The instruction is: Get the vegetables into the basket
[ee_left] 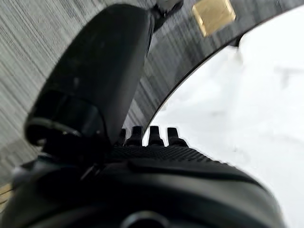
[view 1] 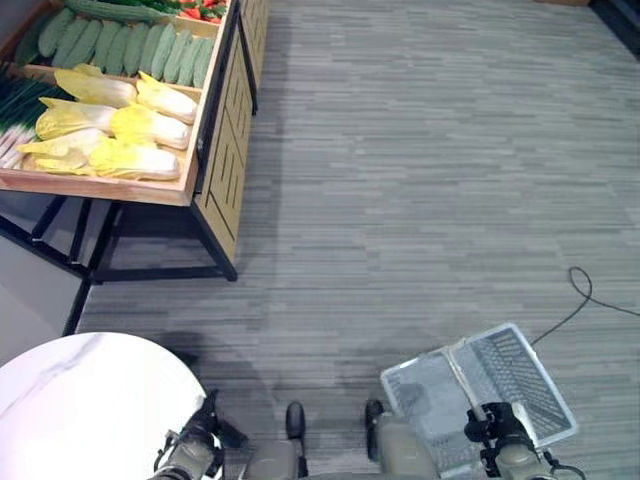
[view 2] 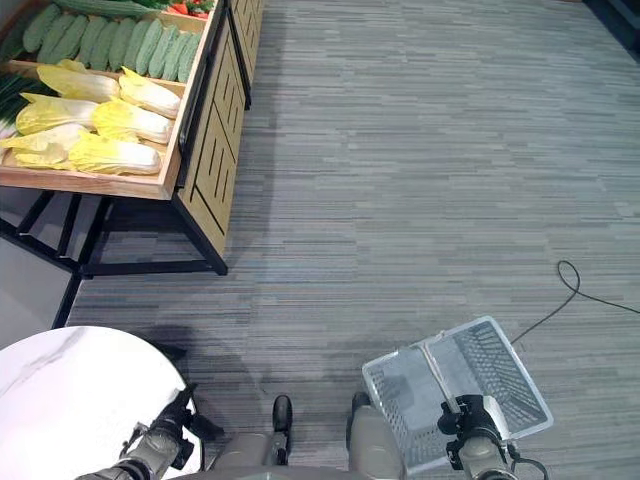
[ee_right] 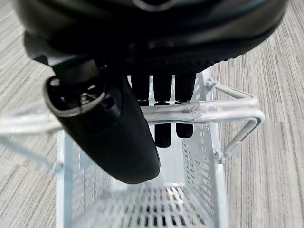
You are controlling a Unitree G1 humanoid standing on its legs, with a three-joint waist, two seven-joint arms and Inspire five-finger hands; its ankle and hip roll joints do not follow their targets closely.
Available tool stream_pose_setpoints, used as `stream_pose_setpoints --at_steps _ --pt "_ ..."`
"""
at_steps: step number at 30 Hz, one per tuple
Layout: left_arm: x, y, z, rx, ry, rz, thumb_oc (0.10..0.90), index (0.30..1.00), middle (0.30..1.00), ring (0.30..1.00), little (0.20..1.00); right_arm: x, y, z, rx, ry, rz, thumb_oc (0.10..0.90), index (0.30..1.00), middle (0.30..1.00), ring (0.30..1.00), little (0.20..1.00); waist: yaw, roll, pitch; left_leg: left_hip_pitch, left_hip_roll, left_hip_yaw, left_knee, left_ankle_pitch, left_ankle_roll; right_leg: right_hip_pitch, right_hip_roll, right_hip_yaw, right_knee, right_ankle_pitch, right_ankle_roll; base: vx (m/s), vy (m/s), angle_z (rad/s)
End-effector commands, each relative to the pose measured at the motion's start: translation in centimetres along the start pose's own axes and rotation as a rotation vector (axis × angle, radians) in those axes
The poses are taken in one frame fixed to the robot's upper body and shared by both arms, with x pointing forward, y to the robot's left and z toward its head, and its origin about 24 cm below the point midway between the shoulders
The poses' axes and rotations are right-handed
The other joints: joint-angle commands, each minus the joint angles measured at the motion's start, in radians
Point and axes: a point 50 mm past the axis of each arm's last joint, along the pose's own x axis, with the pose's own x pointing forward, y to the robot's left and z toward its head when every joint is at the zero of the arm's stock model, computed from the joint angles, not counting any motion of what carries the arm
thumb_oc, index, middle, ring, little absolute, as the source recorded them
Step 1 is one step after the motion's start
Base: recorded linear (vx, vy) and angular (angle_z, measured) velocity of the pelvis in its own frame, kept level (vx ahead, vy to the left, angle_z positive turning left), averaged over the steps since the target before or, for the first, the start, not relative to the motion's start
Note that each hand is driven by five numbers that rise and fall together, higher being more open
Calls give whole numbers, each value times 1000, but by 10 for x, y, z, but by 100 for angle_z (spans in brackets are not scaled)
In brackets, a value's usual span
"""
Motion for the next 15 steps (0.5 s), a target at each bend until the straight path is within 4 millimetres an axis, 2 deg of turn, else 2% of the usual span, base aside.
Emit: stream_pose_setpoints --at_steps 1,4,8,10,15 --pt "0 11 -11 -33 26 57 900 1000 1000 1000 1000 2 -25 -8 5 6 -88 400 300 300 300 300 -20 -11 7 76 -12 -38 124 -137 -54 34 1 8 -117 169 46 103 -39 5" --pt "-2 7 -13 -21 29 40 900 1000 1000 1000 1000 0 -25 -16 -1 22 -84 400 300 300 300 300 -41 -8 0 128 -2 -63 128 -151 -70 11 16 12 -131 193 49 311 -153 27" --pt "-5 0 -21 -16 56 22 900 1000 1000 1000 1000 -3 -27 -28 -4 56 -84 400 300 300 300 300 -41 1 -31 156 23 -79 138 -140 -87 44 44 -5 -130 171 24 234 -179 40" --pt "-8 -6 -26 -49 75 10 900 1000 1000 1000 1000 -3 -33 -35 -3 77 -98 400 300 300 300 300 -37 17 -48 162 53 -103 146 -95 -110 60 67 -34 -119 146 1 243 -240 -5" --pt "-9 -11 -25 -67 74 3 900 1000 1000 1000 1000 -1 -46 -31 -9 51 -129 400 300 300 300 300 -39 43 -55 153 94 -137 164 -7 -143 69 91 -63 -96 96 -28 170 -205 16"
